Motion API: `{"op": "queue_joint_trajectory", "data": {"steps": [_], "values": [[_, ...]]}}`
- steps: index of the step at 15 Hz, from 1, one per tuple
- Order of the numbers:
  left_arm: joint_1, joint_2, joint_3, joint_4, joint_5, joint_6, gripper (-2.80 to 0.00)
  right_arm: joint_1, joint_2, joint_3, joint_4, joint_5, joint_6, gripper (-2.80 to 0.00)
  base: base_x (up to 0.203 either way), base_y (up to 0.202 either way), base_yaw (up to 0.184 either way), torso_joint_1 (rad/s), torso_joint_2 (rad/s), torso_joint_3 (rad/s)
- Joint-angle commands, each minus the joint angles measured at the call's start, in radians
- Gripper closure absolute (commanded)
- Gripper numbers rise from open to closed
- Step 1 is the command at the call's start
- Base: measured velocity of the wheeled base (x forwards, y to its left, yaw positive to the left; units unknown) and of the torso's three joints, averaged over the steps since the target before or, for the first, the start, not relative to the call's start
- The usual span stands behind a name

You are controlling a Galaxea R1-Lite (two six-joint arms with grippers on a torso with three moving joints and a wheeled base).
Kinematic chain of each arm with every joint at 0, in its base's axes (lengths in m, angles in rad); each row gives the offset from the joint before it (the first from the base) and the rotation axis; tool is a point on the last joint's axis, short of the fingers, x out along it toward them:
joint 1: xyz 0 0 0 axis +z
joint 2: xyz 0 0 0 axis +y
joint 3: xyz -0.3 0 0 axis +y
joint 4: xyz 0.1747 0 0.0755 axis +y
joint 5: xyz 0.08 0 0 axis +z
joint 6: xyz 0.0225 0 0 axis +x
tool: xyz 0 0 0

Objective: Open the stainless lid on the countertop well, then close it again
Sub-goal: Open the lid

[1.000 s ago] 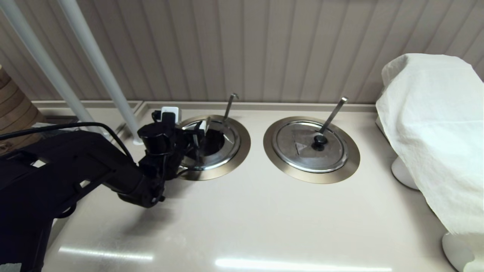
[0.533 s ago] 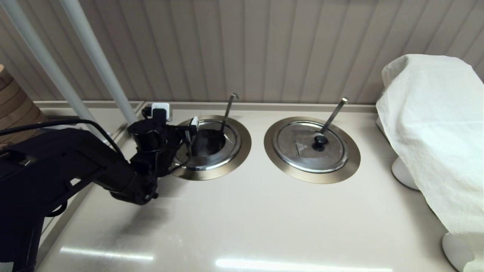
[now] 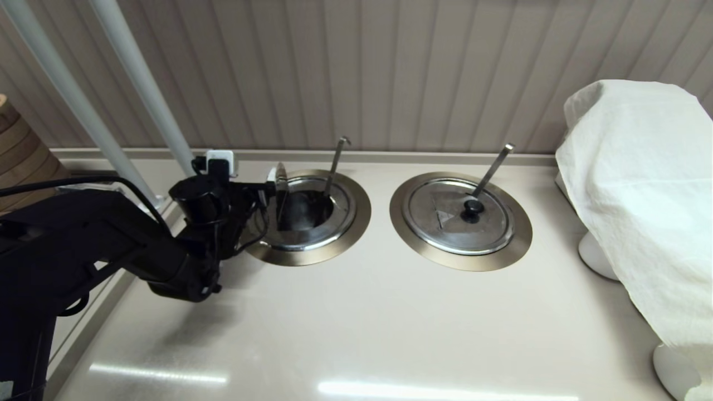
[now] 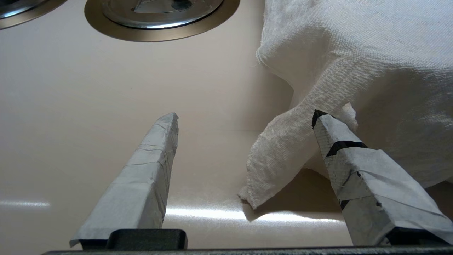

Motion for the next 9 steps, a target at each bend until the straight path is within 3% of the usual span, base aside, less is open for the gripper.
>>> {"op": "queue_joint_trajectory", "data": {"steps": [1, 5, 9], "values": [[0.01, 0.008, 0.038, -0.059, -0.008, 0.017, -2.8, 0.0, 0.0, 0.0, 0.0, 0.0, -0.001, -2.8, 0.0, 0.0, 0.0, 0.0, 0.0, 0.0], [0.074, -0.086, 0.193, -0.163, -0.011, 0.035, -2.8, 0.0, 0.0, 0.0, 0.0, 0.0, -0.001, -2.8, 0.0, 0.0, 0.0, 0.0, 0.0, 0.0], [0.158, -0.19, 0.2, -0.164, -0.014, 0.034, -2.8, 0.0, 0.0, 0.0, 0.0, 0.0, -0.001, -2.8, 0.0, 0.0, 0.0, 0.0, 0.0, 0.0]]}}
